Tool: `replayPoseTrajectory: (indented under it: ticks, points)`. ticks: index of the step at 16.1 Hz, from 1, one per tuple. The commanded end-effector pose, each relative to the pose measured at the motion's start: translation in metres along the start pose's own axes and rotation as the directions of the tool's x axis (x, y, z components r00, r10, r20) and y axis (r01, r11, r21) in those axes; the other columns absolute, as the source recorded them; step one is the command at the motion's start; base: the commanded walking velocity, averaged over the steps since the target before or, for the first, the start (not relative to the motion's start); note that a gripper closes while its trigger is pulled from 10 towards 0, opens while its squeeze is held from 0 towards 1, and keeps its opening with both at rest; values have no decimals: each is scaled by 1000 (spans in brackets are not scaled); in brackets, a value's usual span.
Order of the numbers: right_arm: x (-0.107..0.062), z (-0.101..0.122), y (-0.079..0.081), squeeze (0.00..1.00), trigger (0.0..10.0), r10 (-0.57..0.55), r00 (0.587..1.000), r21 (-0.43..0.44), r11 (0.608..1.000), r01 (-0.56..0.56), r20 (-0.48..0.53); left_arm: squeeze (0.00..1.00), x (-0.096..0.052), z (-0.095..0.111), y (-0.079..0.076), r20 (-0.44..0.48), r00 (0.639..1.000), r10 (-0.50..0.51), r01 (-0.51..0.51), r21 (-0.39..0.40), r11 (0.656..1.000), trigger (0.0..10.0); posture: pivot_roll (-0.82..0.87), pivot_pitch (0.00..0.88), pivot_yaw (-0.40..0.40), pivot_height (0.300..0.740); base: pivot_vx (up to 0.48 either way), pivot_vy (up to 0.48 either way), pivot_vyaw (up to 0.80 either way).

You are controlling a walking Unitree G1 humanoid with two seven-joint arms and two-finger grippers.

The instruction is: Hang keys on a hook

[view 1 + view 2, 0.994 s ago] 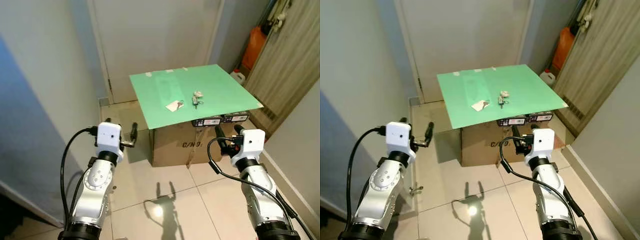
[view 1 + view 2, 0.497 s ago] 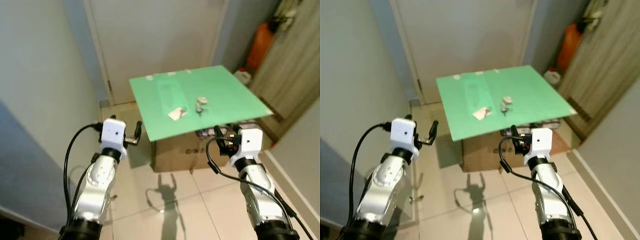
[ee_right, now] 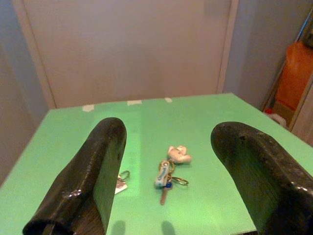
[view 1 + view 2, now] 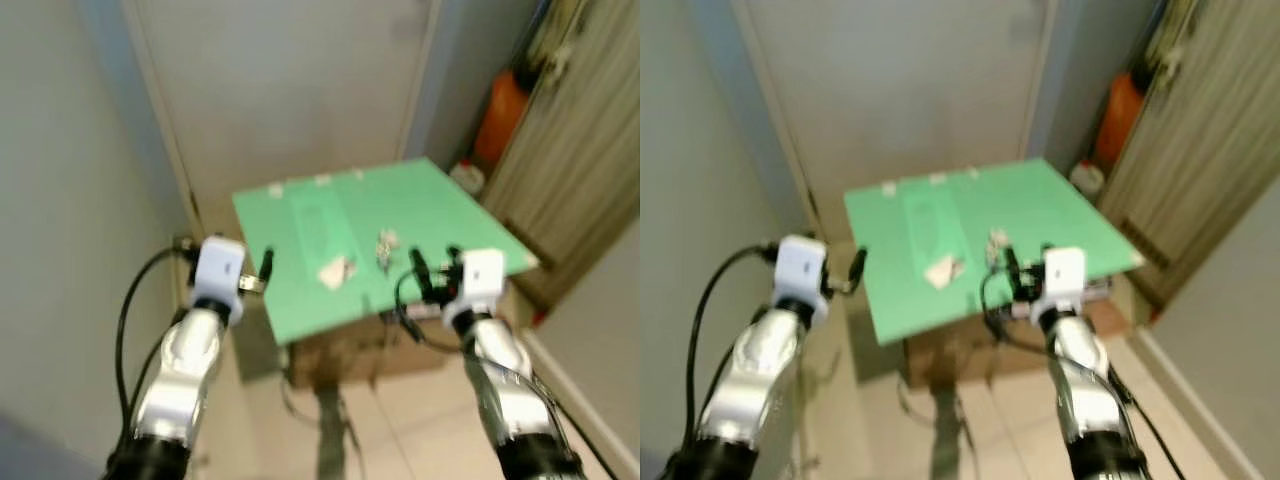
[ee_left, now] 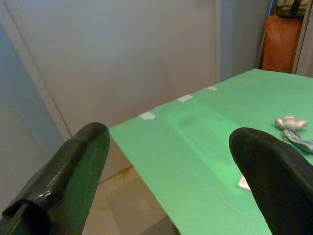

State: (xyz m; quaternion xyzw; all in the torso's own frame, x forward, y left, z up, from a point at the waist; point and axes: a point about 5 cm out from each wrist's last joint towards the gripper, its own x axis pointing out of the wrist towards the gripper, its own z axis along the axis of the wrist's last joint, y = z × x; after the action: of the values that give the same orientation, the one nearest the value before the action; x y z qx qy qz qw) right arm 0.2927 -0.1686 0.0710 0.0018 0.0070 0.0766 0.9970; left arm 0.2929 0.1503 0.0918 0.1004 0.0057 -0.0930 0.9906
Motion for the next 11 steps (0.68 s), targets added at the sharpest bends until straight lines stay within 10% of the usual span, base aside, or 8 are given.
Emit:
replayPoseTrajectory:
  ticks: [1, 11]
  points:
    - [-4, -1, -13, 0, 10000, -38, 999, -19, 999, 37, -12, 0, 4, 6, -9, 18, 999, -34, 34, 15, 999, 10000, -19, 0, 6, 740, 375, -296, 0]
    - [-5, -4, -11, 0, 10000, -26, 999, -17, 1000, 26, -26, 0, 2, -5, -6, -42, 999, -11, 11, -4, 1000, 10000, -6, 0, -4, 740, 35, -259, 0]
